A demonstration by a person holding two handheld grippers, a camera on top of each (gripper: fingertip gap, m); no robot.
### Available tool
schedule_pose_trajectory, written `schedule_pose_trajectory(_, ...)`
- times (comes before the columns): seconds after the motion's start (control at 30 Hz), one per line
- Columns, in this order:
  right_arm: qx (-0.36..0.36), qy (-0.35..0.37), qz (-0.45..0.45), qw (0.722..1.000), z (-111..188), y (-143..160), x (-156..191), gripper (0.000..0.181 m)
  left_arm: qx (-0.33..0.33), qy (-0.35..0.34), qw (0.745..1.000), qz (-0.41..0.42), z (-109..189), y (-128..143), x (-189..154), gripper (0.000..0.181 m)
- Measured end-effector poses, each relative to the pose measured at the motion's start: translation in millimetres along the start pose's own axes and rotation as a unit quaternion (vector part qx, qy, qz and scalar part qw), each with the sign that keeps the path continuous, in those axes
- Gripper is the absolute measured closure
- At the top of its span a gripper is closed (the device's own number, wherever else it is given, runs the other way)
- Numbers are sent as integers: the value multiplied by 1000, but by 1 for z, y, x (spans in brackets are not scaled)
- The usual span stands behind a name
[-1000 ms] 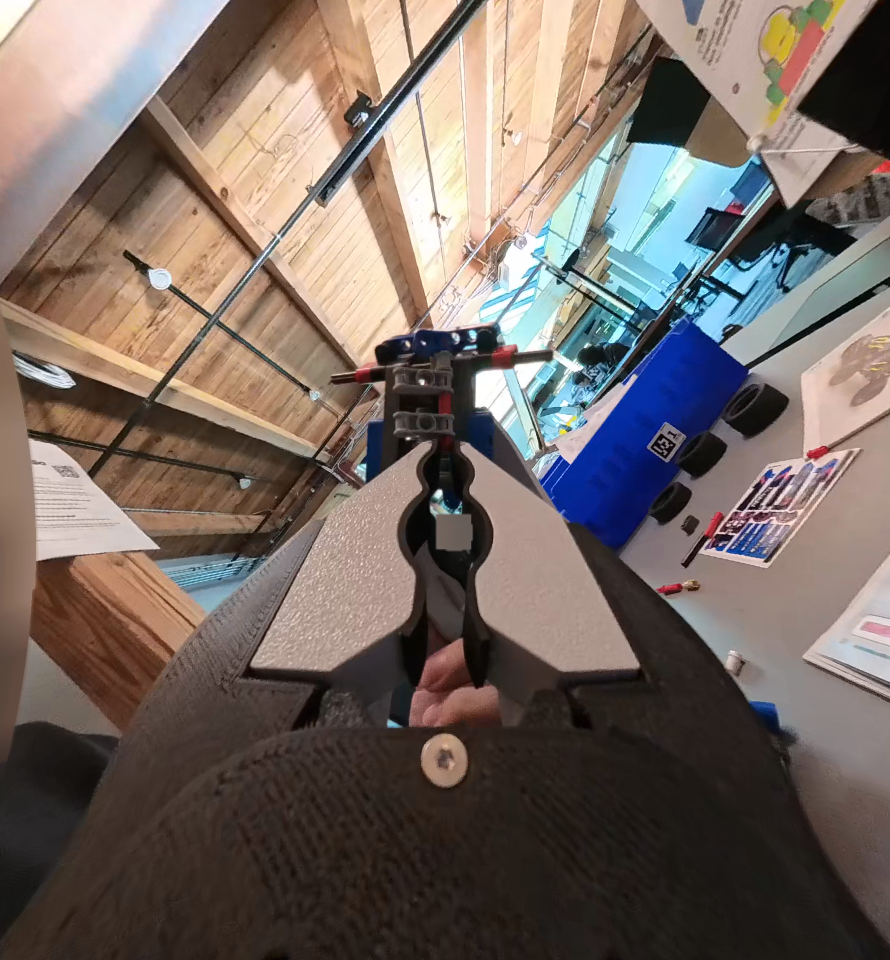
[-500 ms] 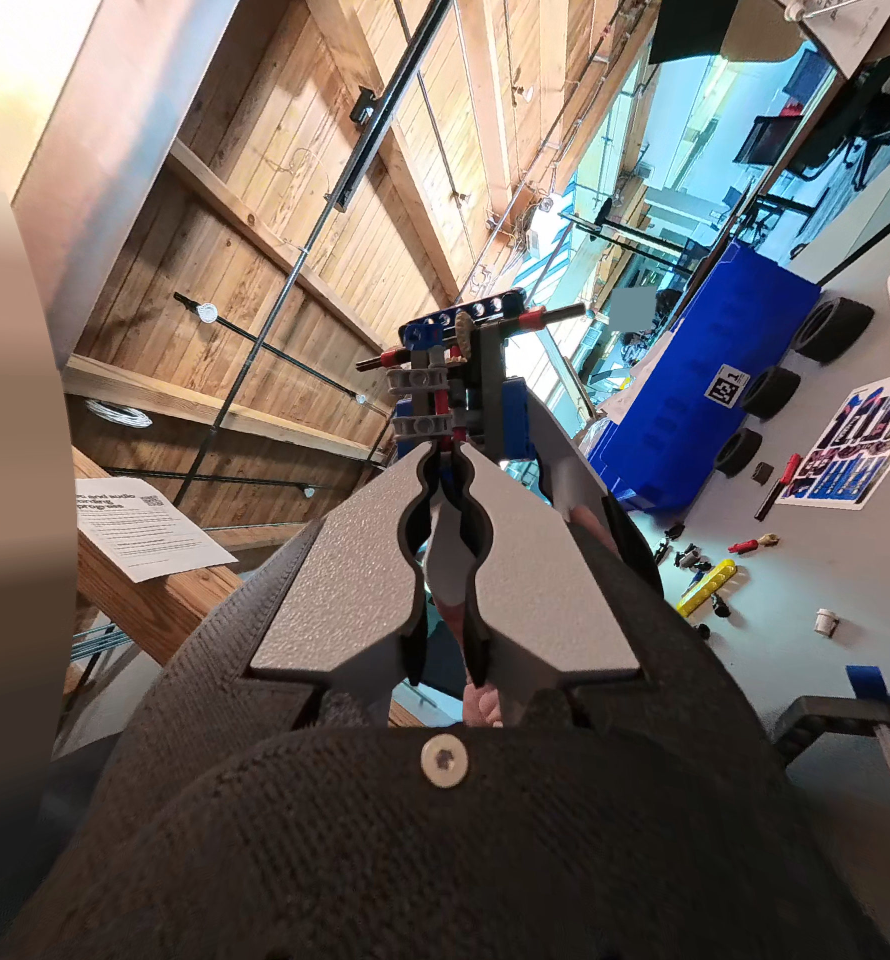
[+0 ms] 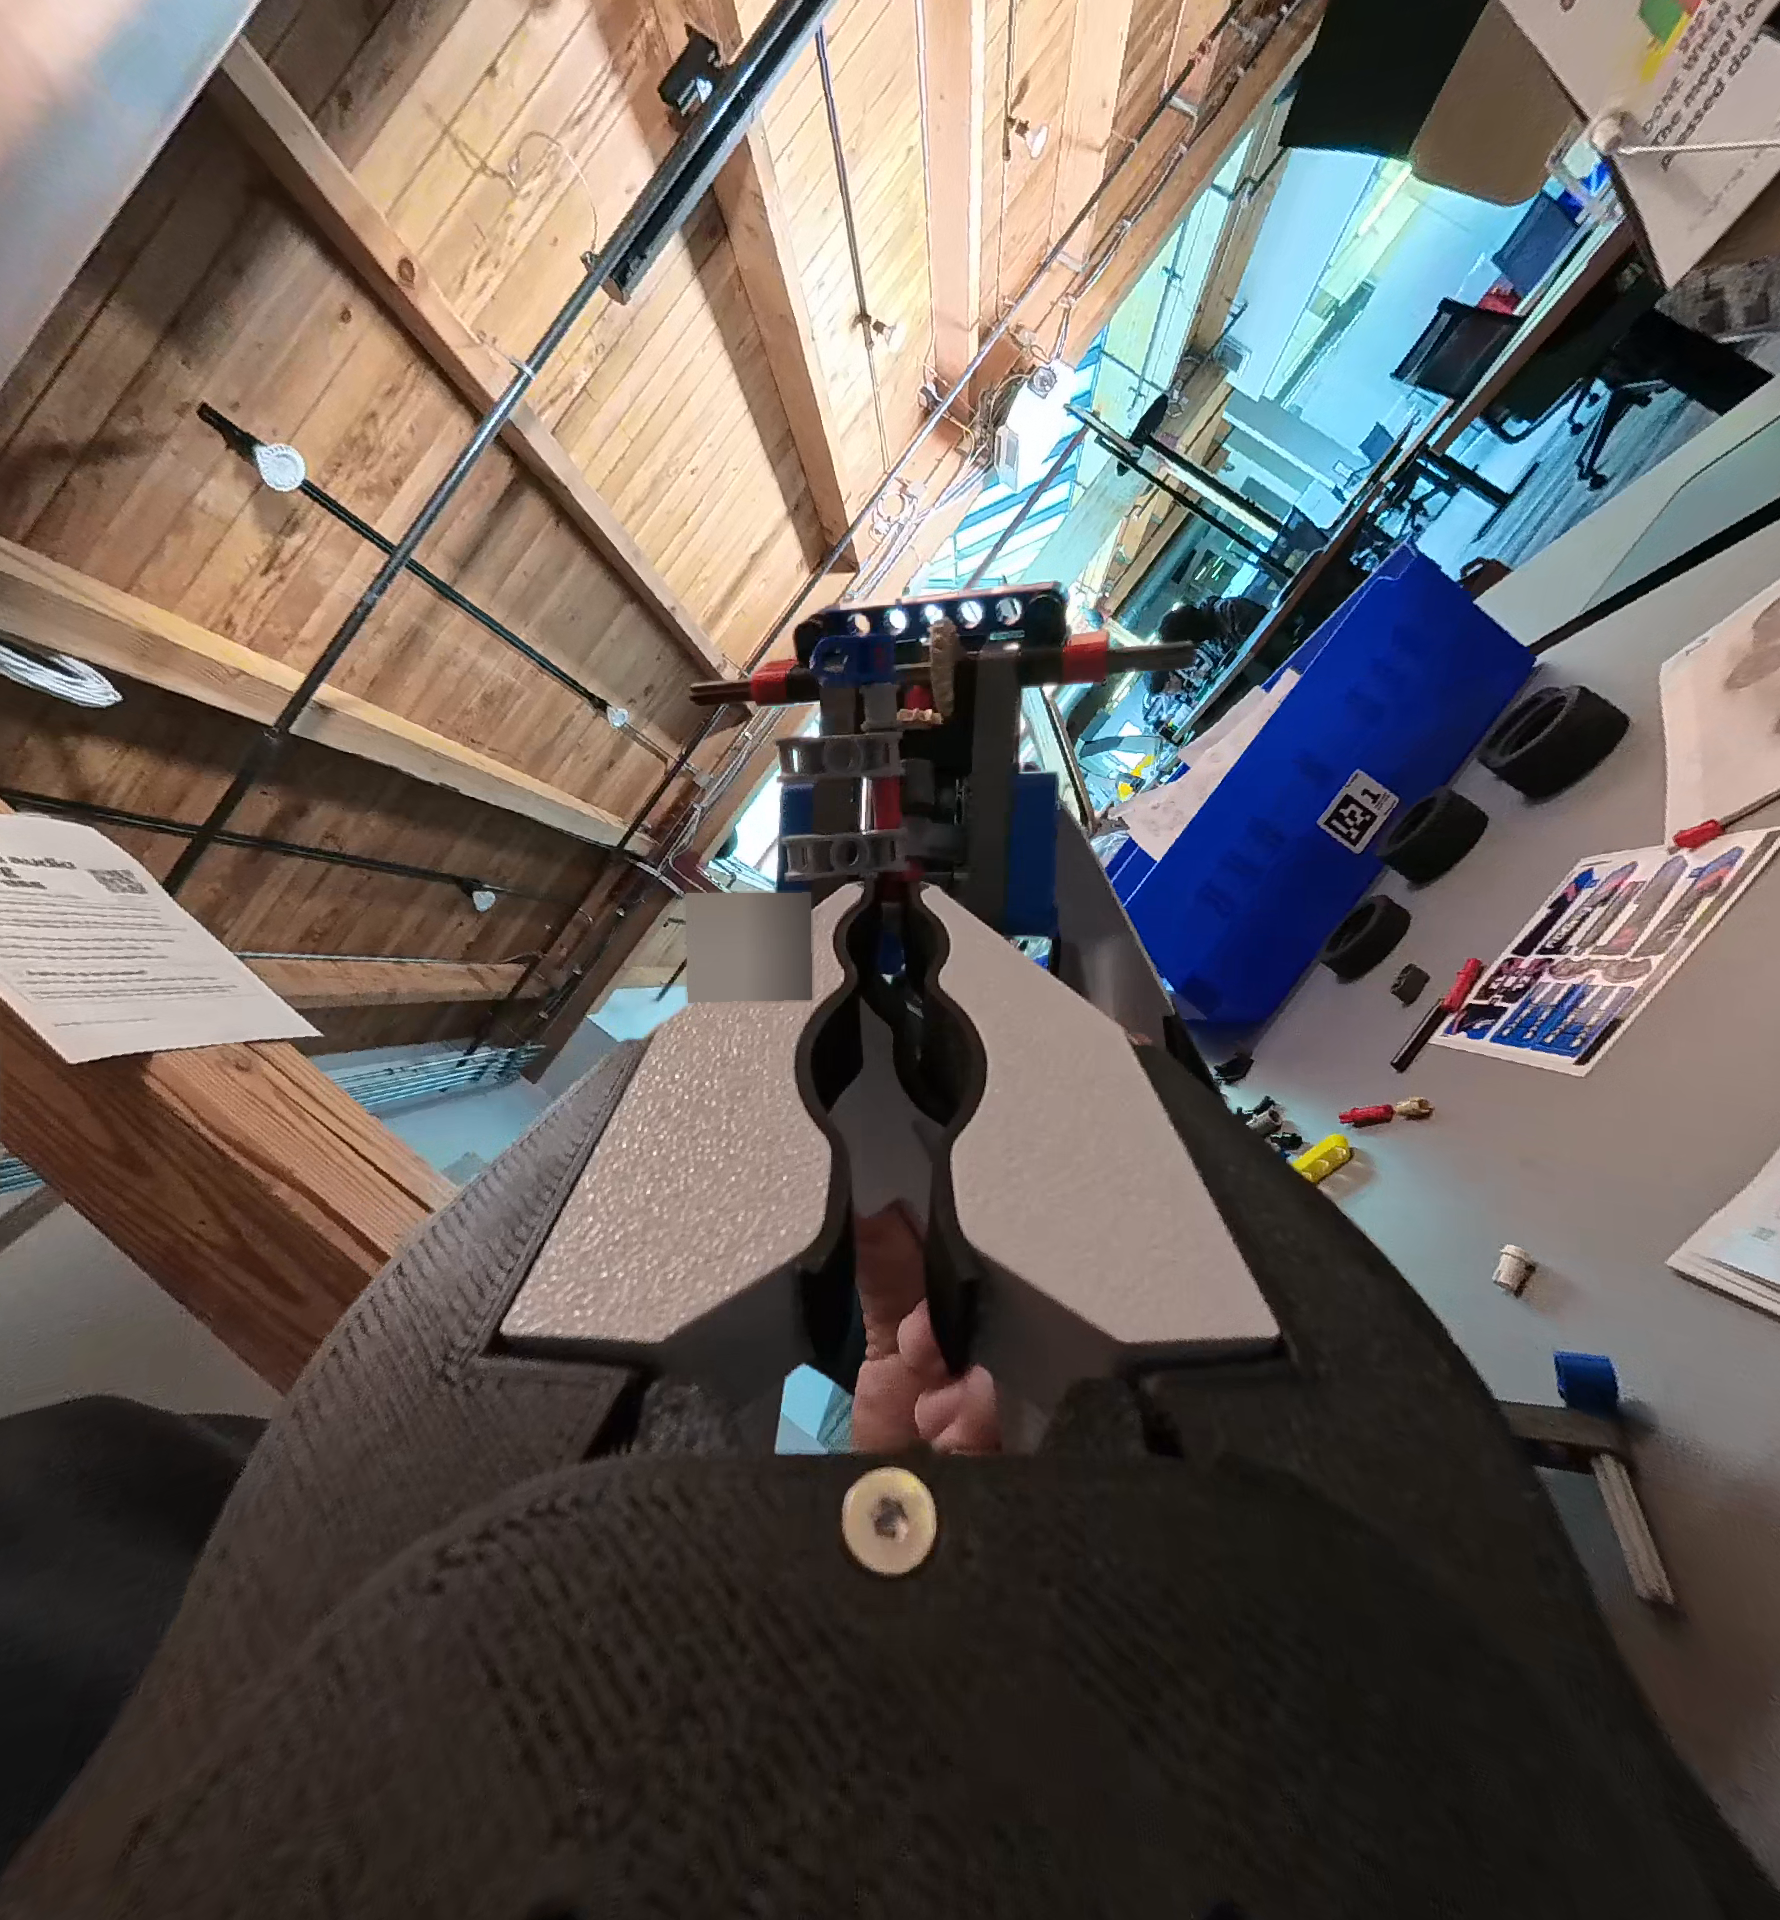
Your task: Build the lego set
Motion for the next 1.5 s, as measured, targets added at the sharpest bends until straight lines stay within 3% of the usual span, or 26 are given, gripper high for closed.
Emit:
schedule_pose_trajectory(0.03,2,-3,-3,1000,0,0,0,180,1,-1,1000,-3,0,0,0,137)
schedule_pose_trajectory(0.33,8,-27,-17,999,0,3,2,180,12,17,999,-41,-2,-2,-8,137)
schedule_pose_trajectory(0.57,3,-108,-73,991,0,7,6,180,41,49,992,-110,-5,-3,-22,138)
schedule_pose_trajectory(0.73,3,-104,-70,992,-1,10,6,180,54,71,988,-129,-6,-4,-28,138)
schedule_pose_trajectory(1.03,24,-62,50,997,0,5,16,180,58,89,986,-127,-5,-6,-31,138)
schedule_pose_trajectory(1.5,64,-46,33,996,3,3,20,180,64,65,992,-87,-4,-4,-21,138)
Point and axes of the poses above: each gripper's, where its closed fingertips meet, z back along the fingers, y out of its underside, x = y × z across the jaws, the point moved 7 cm from there along z, back along the fingers, and after that the axes turned 1 degree about -y, right-handed, at the moved point
